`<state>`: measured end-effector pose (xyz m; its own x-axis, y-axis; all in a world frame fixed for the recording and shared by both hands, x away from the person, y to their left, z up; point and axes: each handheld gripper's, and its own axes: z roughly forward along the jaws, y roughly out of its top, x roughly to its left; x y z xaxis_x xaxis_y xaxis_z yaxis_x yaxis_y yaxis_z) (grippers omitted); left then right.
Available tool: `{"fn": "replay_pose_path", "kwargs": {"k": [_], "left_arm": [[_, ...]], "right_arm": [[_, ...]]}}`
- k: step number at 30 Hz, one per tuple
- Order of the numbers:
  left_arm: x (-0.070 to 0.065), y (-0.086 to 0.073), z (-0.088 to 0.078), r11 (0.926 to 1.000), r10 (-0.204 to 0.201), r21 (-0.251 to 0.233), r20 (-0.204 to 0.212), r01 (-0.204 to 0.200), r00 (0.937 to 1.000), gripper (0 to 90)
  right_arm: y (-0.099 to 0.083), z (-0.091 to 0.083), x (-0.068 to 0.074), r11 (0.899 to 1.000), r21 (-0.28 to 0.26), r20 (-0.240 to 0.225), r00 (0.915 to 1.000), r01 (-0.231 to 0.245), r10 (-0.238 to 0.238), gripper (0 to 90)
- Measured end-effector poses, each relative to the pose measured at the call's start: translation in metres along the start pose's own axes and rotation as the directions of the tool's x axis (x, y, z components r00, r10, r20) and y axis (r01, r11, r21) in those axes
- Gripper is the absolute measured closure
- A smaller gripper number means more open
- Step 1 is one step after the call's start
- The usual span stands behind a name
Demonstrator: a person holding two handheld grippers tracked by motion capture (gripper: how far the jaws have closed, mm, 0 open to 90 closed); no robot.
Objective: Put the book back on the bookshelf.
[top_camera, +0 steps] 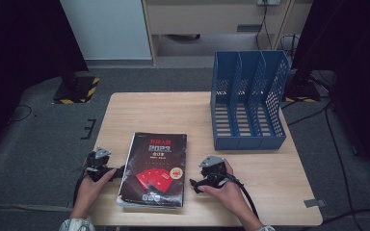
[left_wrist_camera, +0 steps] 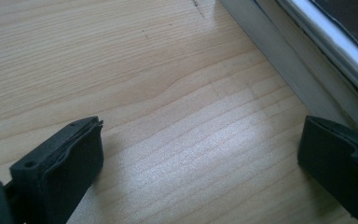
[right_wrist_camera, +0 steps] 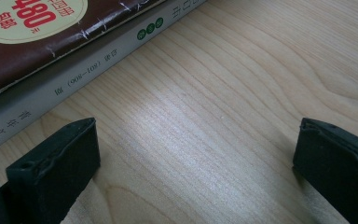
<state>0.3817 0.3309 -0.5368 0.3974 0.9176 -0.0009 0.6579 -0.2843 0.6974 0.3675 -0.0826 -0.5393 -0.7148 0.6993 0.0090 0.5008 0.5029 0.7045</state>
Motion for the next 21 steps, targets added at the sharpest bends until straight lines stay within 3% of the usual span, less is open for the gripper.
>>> {"fn": "replay_pose_path", "kwargs": {"k": [12,21], "left_arm": [[0.002,0.0,-0.004,0.9996,-0.014,-0.022,0.034,0.015,0.9993,4.7],[0.004,0.004,-0.013,0.9987,-0.03,-0.041,0.009,0.03,0.9995,11.9]], "right_arm": [[0.001,0.001,0.001,1.0,-0.005,0.007,1.0,-0.003,0.003,1.9],[0.002,-0.001,0.002,1.0,-0.017,-0.005,1.0,0.007,-0.007,12.0]]}}
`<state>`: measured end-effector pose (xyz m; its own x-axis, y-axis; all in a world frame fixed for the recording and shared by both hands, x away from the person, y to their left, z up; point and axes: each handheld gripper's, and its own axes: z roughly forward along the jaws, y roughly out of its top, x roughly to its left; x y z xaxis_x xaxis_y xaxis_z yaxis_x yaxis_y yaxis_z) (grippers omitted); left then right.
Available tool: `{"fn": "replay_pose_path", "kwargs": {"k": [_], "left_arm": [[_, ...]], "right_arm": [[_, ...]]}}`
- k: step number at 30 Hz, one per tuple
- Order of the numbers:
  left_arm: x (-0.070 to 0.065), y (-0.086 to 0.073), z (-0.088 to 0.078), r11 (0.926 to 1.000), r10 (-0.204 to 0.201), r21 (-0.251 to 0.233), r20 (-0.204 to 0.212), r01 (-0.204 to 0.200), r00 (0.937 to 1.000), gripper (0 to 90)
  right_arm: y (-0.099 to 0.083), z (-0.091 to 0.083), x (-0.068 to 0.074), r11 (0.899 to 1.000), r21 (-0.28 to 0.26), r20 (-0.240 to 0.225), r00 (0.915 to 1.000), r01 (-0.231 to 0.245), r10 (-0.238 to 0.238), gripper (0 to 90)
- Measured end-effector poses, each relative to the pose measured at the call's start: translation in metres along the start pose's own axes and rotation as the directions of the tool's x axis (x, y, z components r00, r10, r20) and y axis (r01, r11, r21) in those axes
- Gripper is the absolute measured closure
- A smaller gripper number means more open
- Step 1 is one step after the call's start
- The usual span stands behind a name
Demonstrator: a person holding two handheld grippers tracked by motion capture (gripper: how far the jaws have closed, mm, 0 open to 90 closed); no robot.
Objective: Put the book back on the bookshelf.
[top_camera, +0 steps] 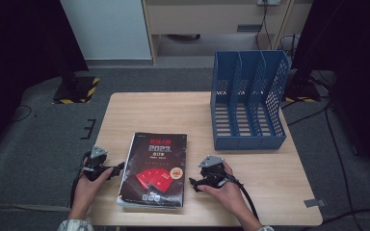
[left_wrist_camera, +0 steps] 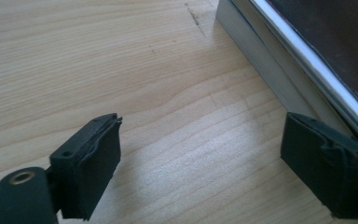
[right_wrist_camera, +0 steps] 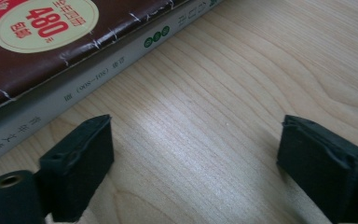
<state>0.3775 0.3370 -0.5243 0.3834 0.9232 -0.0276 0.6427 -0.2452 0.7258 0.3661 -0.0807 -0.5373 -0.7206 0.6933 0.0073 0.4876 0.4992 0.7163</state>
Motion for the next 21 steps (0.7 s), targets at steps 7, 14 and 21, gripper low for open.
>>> {"fn": "replay_pose_path", "kwargs": {"k": [7,14,21], "left_arm": [[-0.006,0.009,-0.024,0.9966,-0.02,-0.079,0.001,0.02,0.9998,23.3],[-0.025,0.016,-0.03,0.9947,-0.001,-0.102,0.058,0.007,0.9983,30.8],[-0.038,0.02,-0.028,0.9946,-0.003,-0.104,0.085,0.012,0.9964,36.4]], "right_arm": [[0.006,-0.007,0.004,0.998,-0.028,0.012,0.9987,0.051,-0.05,33.7],[0.01,-0.017,0.004,0.995,-0.086,0.006,0.999,0.045,-0.045,50.5],[0.013,-0.022,0.009,0.991,-0.125,-0.043,0.9977,0.046,-0.051,62.0]]}}
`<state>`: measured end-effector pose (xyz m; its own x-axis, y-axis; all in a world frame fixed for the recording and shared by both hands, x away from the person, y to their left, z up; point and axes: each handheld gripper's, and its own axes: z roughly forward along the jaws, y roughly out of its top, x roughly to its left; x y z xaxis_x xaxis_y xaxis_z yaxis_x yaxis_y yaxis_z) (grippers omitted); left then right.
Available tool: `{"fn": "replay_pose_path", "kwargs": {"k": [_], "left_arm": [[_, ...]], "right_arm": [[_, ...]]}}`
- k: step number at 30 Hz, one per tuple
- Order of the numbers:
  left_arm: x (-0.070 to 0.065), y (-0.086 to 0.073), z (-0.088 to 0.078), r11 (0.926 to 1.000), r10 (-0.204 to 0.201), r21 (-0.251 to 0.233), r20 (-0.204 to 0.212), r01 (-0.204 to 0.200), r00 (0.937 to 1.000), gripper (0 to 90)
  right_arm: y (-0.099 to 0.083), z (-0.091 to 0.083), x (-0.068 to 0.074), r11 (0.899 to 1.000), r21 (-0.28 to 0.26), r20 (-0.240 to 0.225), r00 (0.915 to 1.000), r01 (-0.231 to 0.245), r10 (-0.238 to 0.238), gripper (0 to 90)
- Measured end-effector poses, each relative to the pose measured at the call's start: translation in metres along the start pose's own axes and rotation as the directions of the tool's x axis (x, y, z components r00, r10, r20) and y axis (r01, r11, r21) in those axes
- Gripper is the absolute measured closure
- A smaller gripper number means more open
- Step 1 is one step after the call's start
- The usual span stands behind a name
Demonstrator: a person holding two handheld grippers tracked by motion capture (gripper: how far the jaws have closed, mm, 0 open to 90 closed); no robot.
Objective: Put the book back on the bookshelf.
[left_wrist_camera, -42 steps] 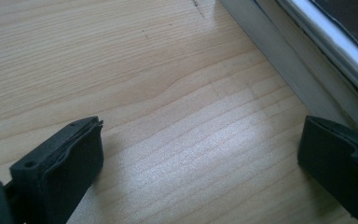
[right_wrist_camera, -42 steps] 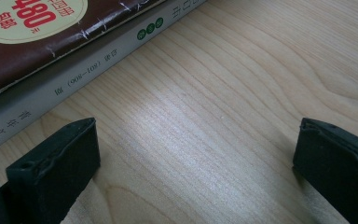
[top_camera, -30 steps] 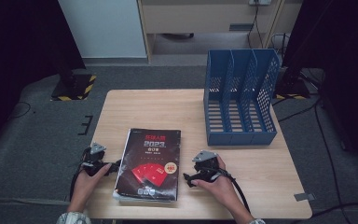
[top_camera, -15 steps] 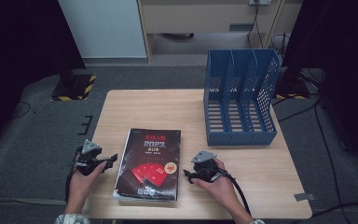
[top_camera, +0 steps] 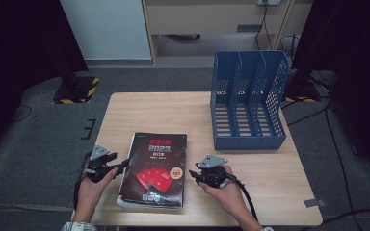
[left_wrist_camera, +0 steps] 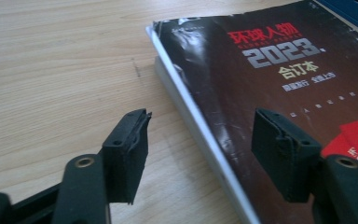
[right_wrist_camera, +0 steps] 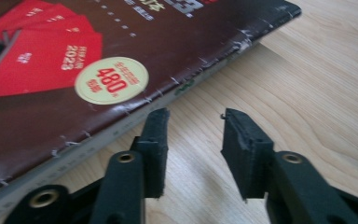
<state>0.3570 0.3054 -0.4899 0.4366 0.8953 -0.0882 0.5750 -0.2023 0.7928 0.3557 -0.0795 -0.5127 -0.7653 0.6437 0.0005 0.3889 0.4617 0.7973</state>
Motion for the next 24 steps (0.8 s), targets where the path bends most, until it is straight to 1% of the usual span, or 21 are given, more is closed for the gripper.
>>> {"fn": "replay_pose_path", "kwargs": {"k": [3,4,6,7,8,9,10,11,12,13,14,15,16,19,20,21,22,23,24], "left_arm": [[-0.005,0.0,0.002,0.9998,0.015,0.011,-0.007,-0.015,0.9999,38.6],[-0.006,0.001,0.003,0.9999,0.014,0.009,-0.007,-0.014,0.9999,39.1],[-0.007,0.001,0.004,0.9998,0.018,0.013,-0.002,-0.018,0.9998,39.2],[-0.008,0.001,0.005,0.9998,0.016,0.014,-0.002,-0.016,0.9999,39.1],[-0.008,0.0,0.006,0.9997,0.018,0.019,-0.006,-0.018,0.9998,39.1],[-0.009,0.0,0.007,0.9996,0.016,0.024,-0.006,-0.016,0.9999,37.6],[-0.01,0.0,0.008,0.9996,0.011,0.025,-0.005,-0.01,0.9999,37.6],[-0.012,0.0,0.011,0.9997,0.003,0.023,-0.009,-0.003,1.0,34.6],[-0.012,0.0,0.011,0.9997,0.003,0.023,-0.009,-0.003,1.0,33.3],[-0.012,-0.001,0.013,0.9997,0.002,0.024,-0.012,-0.002,0.9999,33.3],[-0.012,-0.001,0.015,0.9996,-0.002,0.027,-0.013,0.003,0.9999,32.0],[-0.012,-0.001,0.016,0.9994,-0.001,0.035,-0.017,0.002,0.9999,30.8],[-0.012,-0.002,0.017,0.9994,-0.004,0.034,-0.019,0.005,0.9998,30.7],[-0.013,-0.003,0.02,0.9991,-0.007,0.042,-0.01,0.007,0.9999,30.3],[-0.013,-0.004,0.021,0.9992,-0.013,0.039,-0.003,0.013,0.9999,29.7],[-0.012,-0.004,0.021,0.9991,-0.02,0.038,0.001,0.02,0.9998,29.7],[-0.012,-0.004,0.021,0.999,-0.024,0.038,0.004,0.024,0.9997,29.7],[-0.011,-0.005,0.022,0.9988,-0.03,0.039,0.01,0.029,0.9995,29.8],[-0.011,-0.005,0.022,0.9984,-0.036,0.045,0.025,0.035,0.999,29.8]], "right_arm": [[0.003,-0.001,0.003,1.0,-0.01,-0.014,0.9999,0.007,-0.007,65.5],[0.006,-0.002,0.005,1.0,-0.022,-0.02,0.9998,0.006,-0.007,66.2],[0.009,-0.001,0.005,1.0,-0.022,-0.028,0.9996,0.007,-0.008,65.5],[0.016,0.003,0.004,1.0,-0.016,-0.034,0.9993,0.011,-0.012,60.9],[0.016,0.003,0.004,1.0,-0.016,-0.034,0.9993,0.011,-0.012,60.9],[0.023,0.009,0.001,1.0,-0.017,-0.055,0.9984,-0.016,0.015,53.7],[0.023,0.009,0.001,1.0,-0.017,-0.055,0.9984,-0.016,0.015,53.7],[0.03,0.018,-0.003,0.998,-0.01,-0.086,0.9948,-0.056,0.055,45.8],[0.03,0.018,-0.003,0.998,-0.01,-0.086,0.9948,-0.056,0.055,45.8],[0.033,0.021,-0.004,0.998,-0.011,-0.077,0.9955,-0.056,0.055,43.4],[0.033,0.024,-0.004,0.997,-0.022,-0.07,0.995,-0.073,0.071,41.0],[0.032,0.026,-0.004,0.996,-0.024,-0.081,0.9929,-0.089,0.087,38.6],[0.031,0.027,-0.003,0.995,-0.019,-0.095,0.9911,-0.095,0.093,36.1],[0.027,0.027,0.002,0.994,-0.005,-0.12,0.9868,-0.111,0.109,29.5],[0.026,0.028,0.003,0.992,0.002,-0.132,0.9835,-0.124,0.124,27.2],[0.025,0.03,0.004,0.992,0.013,-0.14,0.9819,-0.126,0.127,25.7],[0.024,0.032,0.006,0.992,0.022,-0.14,0.9823,-0.122,0.124,24.5],[0.023,0.034,0.007,0.99,0.025,-0.149,0.9785,-0.14,0.142,23.4],[0.023,0.035,0.007,0.99,0.025,-0.157,0.9772,-0.141,0.143,23.0]]}}
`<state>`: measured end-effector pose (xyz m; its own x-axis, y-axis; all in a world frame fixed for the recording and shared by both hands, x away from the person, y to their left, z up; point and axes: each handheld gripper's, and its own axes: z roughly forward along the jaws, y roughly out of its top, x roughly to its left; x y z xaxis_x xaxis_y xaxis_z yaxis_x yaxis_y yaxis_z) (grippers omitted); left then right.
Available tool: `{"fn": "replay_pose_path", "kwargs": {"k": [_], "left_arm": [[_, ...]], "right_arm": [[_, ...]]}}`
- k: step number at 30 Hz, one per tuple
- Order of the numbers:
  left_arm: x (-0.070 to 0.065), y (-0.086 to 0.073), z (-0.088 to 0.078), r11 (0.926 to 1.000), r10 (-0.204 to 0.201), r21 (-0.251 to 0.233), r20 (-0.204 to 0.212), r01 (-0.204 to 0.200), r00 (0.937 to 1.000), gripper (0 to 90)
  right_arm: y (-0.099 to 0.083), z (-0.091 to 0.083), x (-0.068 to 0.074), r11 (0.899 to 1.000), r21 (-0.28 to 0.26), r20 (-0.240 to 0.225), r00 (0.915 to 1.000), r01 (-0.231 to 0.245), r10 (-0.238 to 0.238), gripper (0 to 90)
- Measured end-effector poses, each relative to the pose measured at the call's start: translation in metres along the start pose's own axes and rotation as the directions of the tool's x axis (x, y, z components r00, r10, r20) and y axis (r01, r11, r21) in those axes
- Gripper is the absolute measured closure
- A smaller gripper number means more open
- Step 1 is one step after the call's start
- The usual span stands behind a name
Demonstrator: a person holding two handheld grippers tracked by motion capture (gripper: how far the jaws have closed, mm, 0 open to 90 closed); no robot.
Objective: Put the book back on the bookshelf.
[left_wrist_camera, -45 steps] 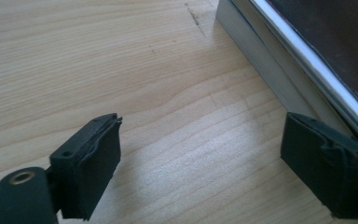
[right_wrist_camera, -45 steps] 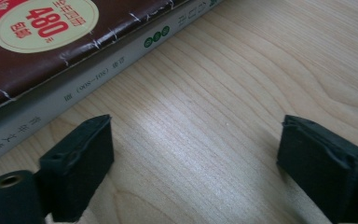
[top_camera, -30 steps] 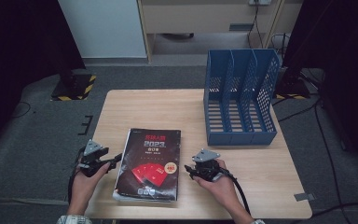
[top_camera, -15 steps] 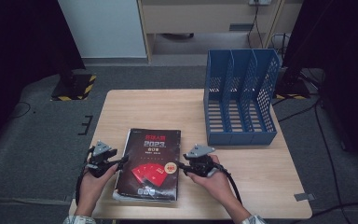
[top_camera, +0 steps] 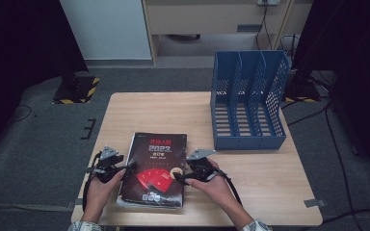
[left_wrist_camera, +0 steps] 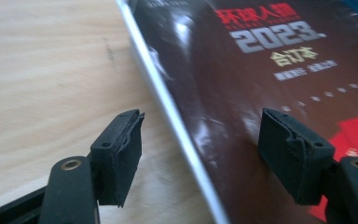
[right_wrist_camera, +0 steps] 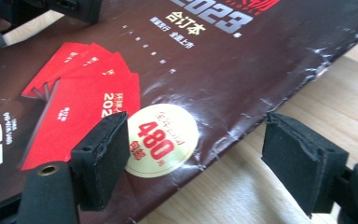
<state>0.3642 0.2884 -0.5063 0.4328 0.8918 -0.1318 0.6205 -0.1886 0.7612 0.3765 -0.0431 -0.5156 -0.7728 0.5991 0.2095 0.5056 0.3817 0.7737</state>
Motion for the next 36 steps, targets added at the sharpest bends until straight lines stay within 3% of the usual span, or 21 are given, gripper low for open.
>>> {"fn": "replay_pose_path", "kwargs": {"k": [2,7,13,17,23,27,30,36], "left_arm": [[0.0,-0.002,0.002,0.9995,-0.03,0.006,0.047,0.03,0.9984,29.8],[-0.002,-0.001,0.004,0.9996,-0.027,0.008,0.075,0.026,0.9968,32.1],[-0.005,0.0,0.003,0.9999,0.003,0.012,0.055,-0.004,0.9985,32.6],[-0.008,0.001,0.004,0.9993,0.033,0.015,0.063,-0.034,0.9975,33.3],[-0.013,0.002,0.004,0.9969,0.076,0.018,0.067,-0.077,0.9949,33.6],[-0.012,0.002,0.004,0.9969,0.075,0.017,0.071,-0.077,0.9946,33.7],[-0.013,0.002,0.004,0.9969,0.076,0.016,0.066,-0.077,0.9949,33.6],[-0.012,0.001,0.005,0.9976,0.066,0.013,0.071,-0.067,0.9953,33.4]], "right_arm": [[0.0,0.001,0.0,1.0,-0.001,-0.004,1.0,-0.007,0.007,21.6],[-0.001,0.003,-0.002,1.0,0.003,-0.018,0.9995,-0.025,0.025,20.0],[-0.002,0.004,-0.006,0.998,0.008,-0.053,0.997,-0.055,0.056,20.5],[-0.001,0.003,-0.004,0.999,0.013,-0.05,0.9976,-0.047,0.048,20.7],[0.005,-0.002,-0.003,0.999,-0.025,-0.076,0.9964,-0.038,0.036,24.9],[0.013,-0.003,-0.003,0.999,-0.041,-0.101,0.9944,-0.033,0.029,25.5],[0.024,0.002,-0.006,0.997,-0.049,-0.136,0.9892,-0.062,0.055,27.5],[0.03,0.02,-0.011,0.997,-0.036,-0.141,0.9879,-0.071,0.065,31.8]]}}
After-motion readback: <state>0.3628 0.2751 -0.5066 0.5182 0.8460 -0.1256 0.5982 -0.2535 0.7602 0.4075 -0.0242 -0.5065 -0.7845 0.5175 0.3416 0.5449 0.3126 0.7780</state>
